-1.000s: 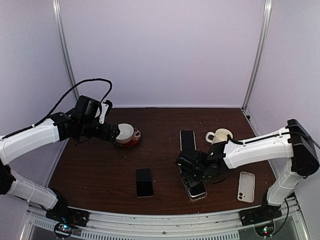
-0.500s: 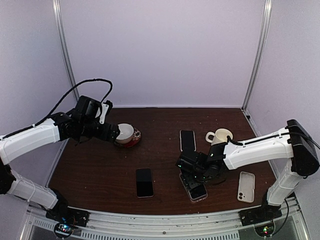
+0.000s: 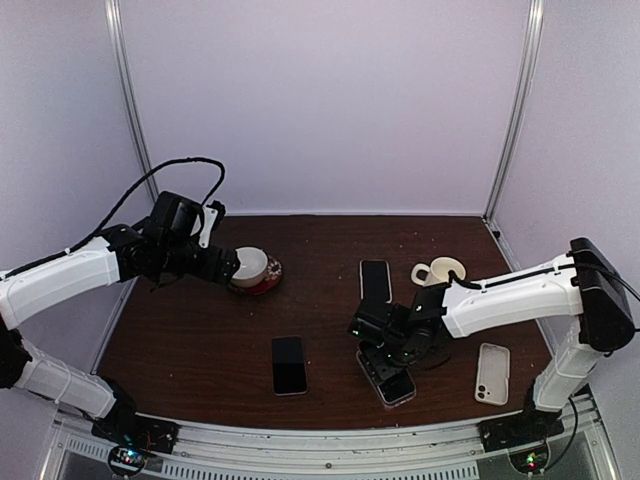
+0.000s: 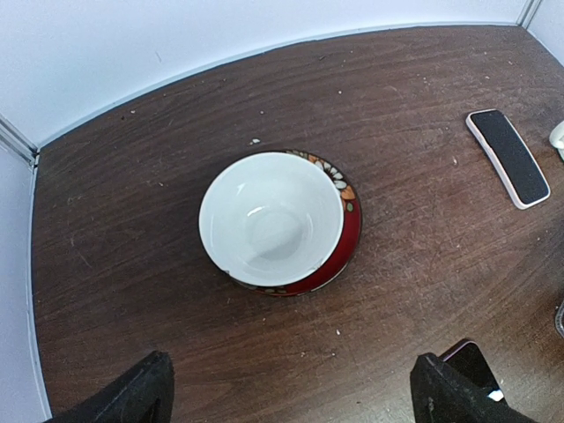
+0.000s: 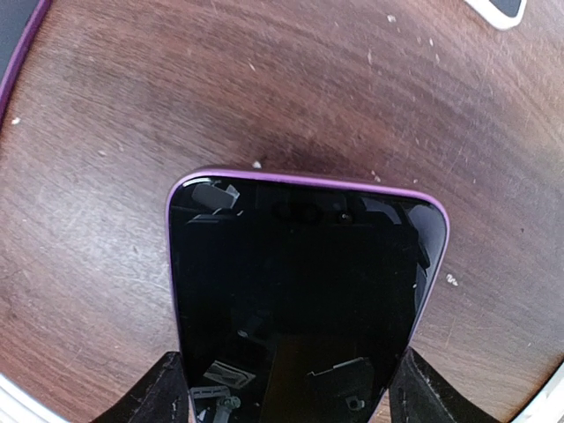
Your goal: Put the phone into the phone case
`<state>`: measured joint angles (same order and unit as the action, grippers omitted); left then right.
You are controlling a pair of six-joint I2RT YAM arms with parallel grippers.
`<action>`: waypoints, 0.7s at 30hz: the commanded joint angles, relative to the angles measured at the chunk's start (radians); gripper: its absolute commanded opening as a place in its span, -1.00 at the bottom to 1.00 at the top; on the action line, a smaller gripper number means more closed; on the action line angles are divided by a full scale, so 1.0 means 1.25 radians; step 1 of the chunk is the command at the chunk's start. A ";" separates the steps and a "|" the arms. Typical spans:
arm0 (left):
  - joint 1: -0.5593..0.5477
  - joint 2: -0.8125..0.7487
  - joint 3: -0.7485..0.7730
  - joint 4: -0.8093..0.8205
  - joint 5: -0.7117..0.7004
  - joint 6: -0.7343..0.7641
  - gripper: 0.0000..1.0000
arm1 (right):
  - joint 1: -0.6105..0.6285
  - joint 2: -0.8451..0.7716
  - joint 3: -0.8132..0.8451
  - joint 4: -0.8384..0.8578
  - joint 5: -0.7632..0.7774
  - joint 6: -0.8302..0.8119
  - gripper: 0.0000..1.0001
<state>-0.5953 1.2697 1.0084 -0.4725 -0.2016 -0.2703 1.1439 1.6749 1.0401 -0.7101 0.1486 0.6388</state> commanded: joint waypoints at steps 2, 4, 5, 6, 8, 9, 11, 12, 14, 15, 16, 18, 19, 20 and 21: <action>0.005 0.007 0.024 0.016 -0.003 0.010 0.95 | 0.005 -0.042 0.033 -0.017 0.007 -0.032 -0.18; 0.005 0.007 0.024 0.017 -0.003 0.010 0.95 | 0.004 -0.047 0.033 -0.022 0.006 -0.036 -0.18; 0.005 0.006 0.024 0.017 -0.003 0.011 0.95 | 0.004 -0.050 0.032 -0.021 0.007 -0.036 -0.18; 0.005 0.006 0.024 0.017 -0.003 0.010 0.95 | 0.004 -0.049 0.028 -0.017 0.006 -0.035 -0.18; 0.005 0.006 0.024 0.017 -0.003 0.011 0.95 | 0.004 -0.044 0.018 -0.008 0.003 -0.029 -0.18; 0.005 0.006 0.024 0.017 -0.003 0.010 0.95 | 0.004 -0.038 0.015 -0.002 -0.004 -0.026 -0.18; 0.005 0.007 0.024 0.017 -0.004 0.010 0.95 | 0.005 -0.026 0.014 0.006 -0.017 -0.019 -0.19; 0.005 0.007 0.024 0.017 -0.004 0.011 0.95 | 0.005 -0.020 0.011 0.011 -0.021 -0.017 -0.19; 0.005 0.007 0.024 0.017 -0.003 0.011 0.95 | 0.005 -0.013 0.000 0.024 -0.021 -0.016 -0.19; 0.005 0.007 0.024 0.017 -0.003 0.011 0.95 | 0.005 -0.010 -0.007 0.033 -0.020 -0.016 -0.19; 0.005 0.007 0.024 0.017 -0.003 0.011 0.95 | 0.004 -0.005 -0.013 0.035 -0.016 -0.016 -0.19; 0.005 0.007 0.024 0.017 -0.003 0.010 0.95 | 0.004 0.006 -0.016 0.036 -0.012 -0.017 -0.19; 0.005 0.007 0.024 0.017 -0.003 0.010 0.95 | 0.005 0.013 -0.016 0.033 -0.011 -0.015 -0.19; 0.005 0.007 0.024 0.017 -0.003 0.010 0.95 | 0.005 0.019 -0.016 0.030 -0.011 -0.014 -0.19; 0.005 0.008 0.024 0.016 -0.003 0.011 0.95 | 0.004 0.024 -0.017 0.029 -0.009 -0.014 -0.19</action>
<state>-0.5953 1.2701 1.0084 -0.4725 -0.2016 -0.2703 1.1450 1.6764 1.0332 -0.6861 0.1230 0.6090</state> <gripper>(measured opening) 0.976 0.715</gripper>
